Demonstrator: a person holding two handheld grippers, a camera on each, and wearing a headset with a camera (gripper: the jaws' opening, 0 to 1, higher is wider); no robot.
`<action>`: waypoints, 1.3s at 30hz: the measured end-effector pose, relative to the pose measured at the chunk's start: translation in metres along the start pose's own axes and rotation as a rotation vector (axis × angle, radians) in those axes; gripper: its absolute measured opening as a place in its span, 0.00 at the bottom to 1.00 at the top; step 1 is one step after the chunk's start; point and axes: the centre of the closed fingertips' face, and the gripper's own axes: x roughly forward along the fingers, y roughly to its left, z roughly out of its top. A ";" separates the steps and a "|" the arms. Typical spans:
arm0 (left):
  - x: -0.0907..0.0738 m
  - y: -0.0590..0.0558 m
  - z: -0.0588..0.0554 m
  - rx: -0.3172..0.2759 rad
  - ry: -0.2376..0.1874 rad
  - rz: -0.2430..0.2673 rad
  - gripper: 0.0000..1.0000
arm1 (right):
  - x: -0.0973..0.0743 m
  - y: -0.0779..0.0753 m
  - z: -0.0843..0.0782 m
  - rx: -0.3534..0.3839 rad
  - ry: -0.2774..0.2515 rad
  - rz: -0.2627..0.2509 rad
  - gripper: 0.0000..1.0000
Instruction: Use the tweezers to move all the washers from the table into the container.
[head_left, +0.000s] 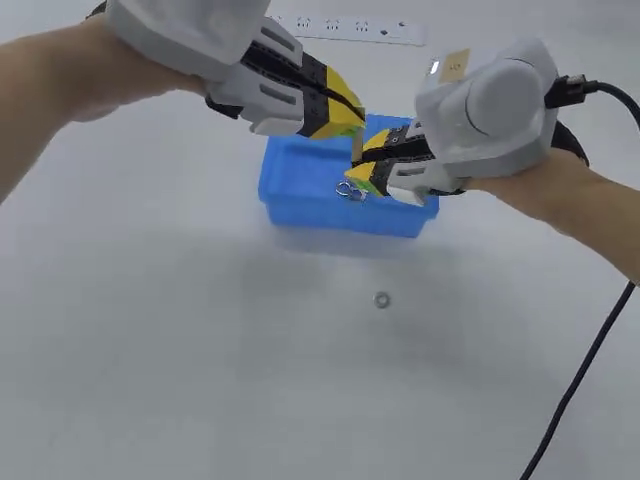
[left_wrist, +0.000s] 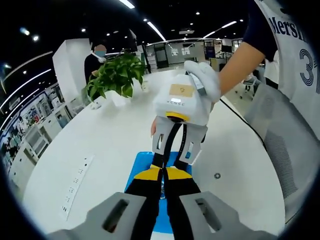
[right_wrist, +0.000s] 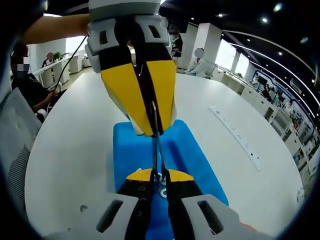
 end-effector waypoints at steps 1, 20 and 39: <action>0.001 0.002 -0.001 -0.006 0.001 0.004 0.05 | 0.001 0.000 -0.001 0.007 0.003 0.000 0.11; -0.003 -0.009 0.005 -0.025 -0.031 -0.007 0.05 | -0.008 0.002 -0.001 0.029 -0.013 -0.021 0.13; -0.030 -0.058 0.054 0.065 -0.056 -0.034 0.05 | -0.061 0.039 0.027 -0.040 -0.075 -0.054 0.13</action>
